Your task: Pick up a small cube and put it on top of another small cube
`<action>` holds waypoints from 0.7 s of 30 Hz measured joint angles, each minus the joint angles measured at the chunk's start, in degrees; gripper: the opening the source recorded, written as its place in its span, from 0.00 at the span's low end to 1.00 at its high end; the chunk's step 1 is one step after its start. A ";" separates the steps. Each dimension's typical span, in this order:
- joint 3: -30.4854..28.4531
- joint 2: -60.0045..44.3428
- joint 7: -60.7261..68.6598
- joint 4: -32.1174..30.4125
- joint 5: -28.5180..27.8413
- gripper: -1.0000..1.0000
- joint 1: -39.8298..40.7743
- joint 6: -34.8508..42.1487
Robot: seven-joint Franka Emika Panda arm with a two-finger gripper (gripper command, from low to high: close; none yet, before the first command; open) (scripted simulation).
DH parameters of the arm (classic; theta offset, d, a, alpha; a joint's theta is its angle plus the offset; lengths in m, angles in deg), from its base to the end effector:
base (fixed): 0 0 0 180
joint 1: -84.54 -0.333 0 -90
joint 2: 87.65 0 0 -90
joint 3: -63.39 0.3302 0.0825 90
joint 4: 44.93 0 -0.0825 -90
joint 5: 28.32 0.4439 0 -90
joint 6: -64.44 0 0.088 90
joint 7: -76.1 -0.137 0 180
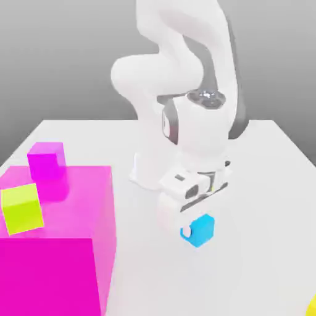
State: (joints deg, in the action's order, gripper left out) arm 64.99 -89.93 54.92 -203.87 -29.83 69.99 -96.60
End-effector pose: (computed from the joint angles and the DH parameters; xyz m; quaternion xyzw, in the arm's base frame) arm 0.3879 0.1136 0.1287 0.9995 -0.0314 -0.0003 0.0040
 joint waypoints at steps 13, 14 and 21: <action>2.98 -13.14 -12.35 26.77 -1.97 0.00 -7.29 13.90; 3.17 -14.13 -13.18 28.84 -1.92 0.00 -7.88 14.95; 3.40 -23.23 -17.59 39.25 -2.06 0.00 -11.20 15.99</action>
State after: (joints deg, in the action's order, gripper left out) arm 68.39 -113.16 37.33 -164.62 -31.88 58.79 -80.61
